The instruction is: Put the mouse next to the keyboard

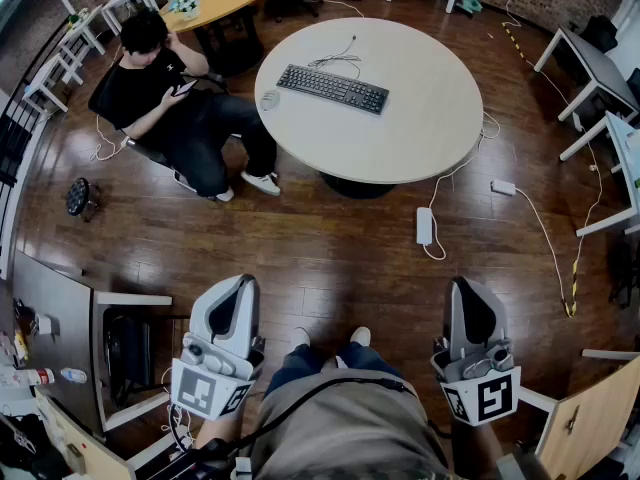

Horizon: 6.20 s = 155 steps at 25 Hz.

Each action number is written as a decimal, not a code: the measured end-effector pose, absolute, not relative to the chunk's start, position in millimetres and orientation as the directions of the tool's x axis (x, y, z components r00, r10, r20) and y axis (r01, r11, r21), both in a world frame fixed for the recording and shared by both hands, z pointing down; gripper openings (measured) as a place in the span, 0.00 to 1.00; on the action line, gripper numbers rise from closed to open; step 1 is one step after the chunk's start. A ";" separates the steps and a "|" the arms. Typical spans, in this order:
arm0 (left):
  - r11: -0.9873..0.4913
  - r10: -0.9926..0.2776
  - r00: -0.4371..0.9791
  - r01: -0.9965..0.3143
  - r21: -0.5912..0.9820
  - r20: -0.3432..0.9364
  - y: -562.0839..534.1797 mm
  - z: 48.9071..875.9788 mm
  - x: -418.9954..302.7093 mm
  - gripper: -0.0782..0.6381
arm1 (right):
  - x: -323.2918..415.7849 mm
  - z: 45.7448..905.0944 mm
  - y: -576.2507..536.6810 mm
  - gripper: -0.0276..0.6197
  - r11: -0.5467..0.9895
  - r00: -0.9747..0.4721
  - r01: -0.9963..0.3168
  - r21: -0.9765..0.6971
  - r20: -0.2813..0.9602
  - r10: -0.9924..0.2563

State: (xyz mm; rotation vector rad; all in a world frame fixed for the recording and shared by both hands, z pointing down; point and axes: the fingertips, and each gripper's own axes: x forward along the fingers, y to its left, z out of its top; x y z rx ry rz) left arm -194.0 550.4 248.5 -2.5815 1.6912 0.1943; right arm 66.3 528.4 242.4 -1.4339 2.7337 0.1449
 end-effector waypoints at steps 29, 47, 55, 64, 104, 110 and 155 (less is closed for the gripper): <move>-0.431 -0.891 0.435 -0.901 -0.059 -0.128 485.2 277.4 -132.7 0.12 | 69.5 286.1 468.1 0.05 0.654 -0.660 -0.747 0.121 -0.019 -0.751; -0.536 -0.842 0.535 -0.844 -0.010 -0.075 263.3 301.6 -223.9 0.11 | -25.4 285.6 274.5 0.05 0.585 -0.584 -0.808 0.065 0.044 -0.811; -0.513 -0.857 0.508 -0.857 0.048 -0.084 209.2 310.7 -292.9 0.11 | -82.6 288.9 206.6 0.05 0.596 -0.588 -0.799 0.080 0.103 -0.802; -0.484 -0.874 0.478 -0.872 0.077 -0.082 153.8 319.1 -363.8 0.11 | -151.2 290.6 142.0 0.05 0.614 -0.604 -0.785 0.076 0.122 -0.788; -0.359 -0.932 0.357 -0.933 -0.031 0.060 84.3 329.3 -256.4 0.12 | -144.3 308.4 66.1 0.05 0.664 -0.669 -0.741 -0.093 0.023 -0.743; -0.336 -0.938 0.332 -0.942 -0.022 0.103 69.8 352.9 -268.5 0.12 | -145.0 320.7 54.9 0.05 0.668 -0.675 -0.735 -0.113 0.038 -0.737; -0.386 -0.339 0.320 -0.905 0.179 0.885 -99.0 758.7 -419.7 0.55 | -284.7 378.9 -46.5 0.05 0.567 -0.549 -0.824 -0.018 0.276 -0.789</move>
